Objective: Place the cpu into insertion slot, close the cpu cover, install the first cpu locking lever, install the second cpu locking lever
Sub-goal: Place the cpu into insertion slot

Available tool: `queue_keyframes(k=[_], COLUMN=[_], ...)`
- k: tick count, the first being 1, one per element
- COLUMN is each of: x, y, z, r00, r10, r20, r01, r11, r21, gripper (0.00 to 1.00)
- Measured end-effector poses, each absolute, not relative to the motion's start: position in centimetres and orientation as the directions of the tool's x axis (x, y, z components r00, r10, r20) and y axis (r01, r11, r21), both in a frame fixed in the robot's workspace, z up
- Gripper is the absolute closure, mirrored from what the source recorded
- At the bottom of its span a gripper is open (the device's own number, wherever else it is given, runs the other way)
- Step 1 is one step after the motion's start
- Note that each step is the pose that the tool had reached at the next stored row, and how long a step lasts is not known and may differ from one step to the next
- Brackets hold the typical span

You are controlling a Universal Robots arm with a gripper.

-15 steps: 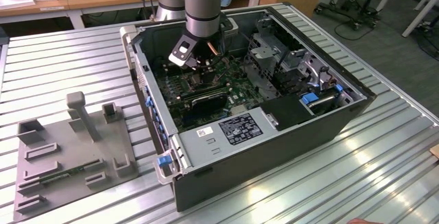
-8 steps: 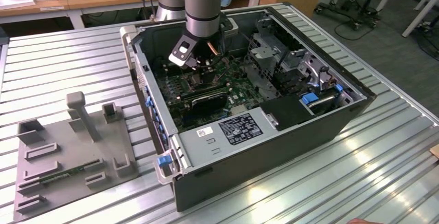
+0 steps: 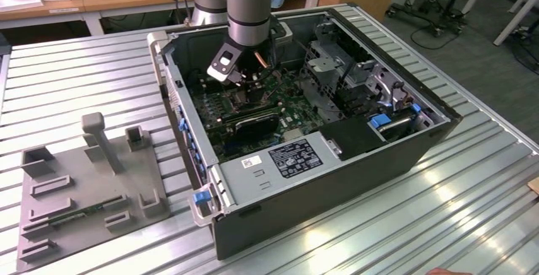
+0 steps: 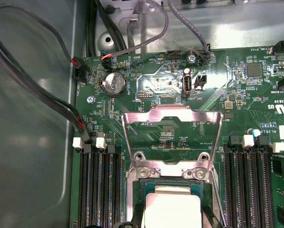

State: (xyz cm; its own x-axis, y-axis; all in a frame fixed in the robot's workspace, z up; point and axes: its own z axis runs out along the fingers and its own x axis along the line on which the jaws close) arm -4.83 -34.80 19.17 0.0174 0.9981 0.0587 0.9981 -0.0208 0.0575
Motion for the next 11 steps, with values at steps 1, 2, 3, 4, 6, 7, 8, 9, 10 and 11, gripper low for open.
queue_keyframes(k=[1,2,3,4,6,7,8,9,10,11], x=[-4.83,-4.83,-4.83,-4.83,-4.83,-4.83,-4.82,-4.82,-4.81,-4.82], y=[-34.8,-34.8,-34.8,-34.8,-34.8,-34.8,-34.79,-34.78,-34.78,-34.78], z=[19.17,19.17,19.17,19.16,19.15,19.15,19.14,19.11,19.1,19.11], r00=[0.017,0.017,0.017,0.017,0.017,0.017,0.017,0.017,0.017,0.017], r10=[0.998,0.998,0.998,0.998,0.998,0.998,0.998,0.998,0.998,0.998], r20=[0.059,0.059,0.058,0.059,0.059,0.059,0.059,0.059,0.06,0.059], r01=[0.998,0.998,0.998,0.998,0.998,0.998,0.998,0.998,0.998,0.998], r11=[-0.021,-0.021,-0.021,-0.021,-0.021,-0.021,-0.021,-0.021,-0.021,-0.021], r21=[0.057,0.057,0.057,0.057,0.058,0.057,0.058,0.058,0.058,0.058], gripper=[0.46,0.46,0.46,0.46,0.46,0.46,0.46,0.45,0.45,0.39])
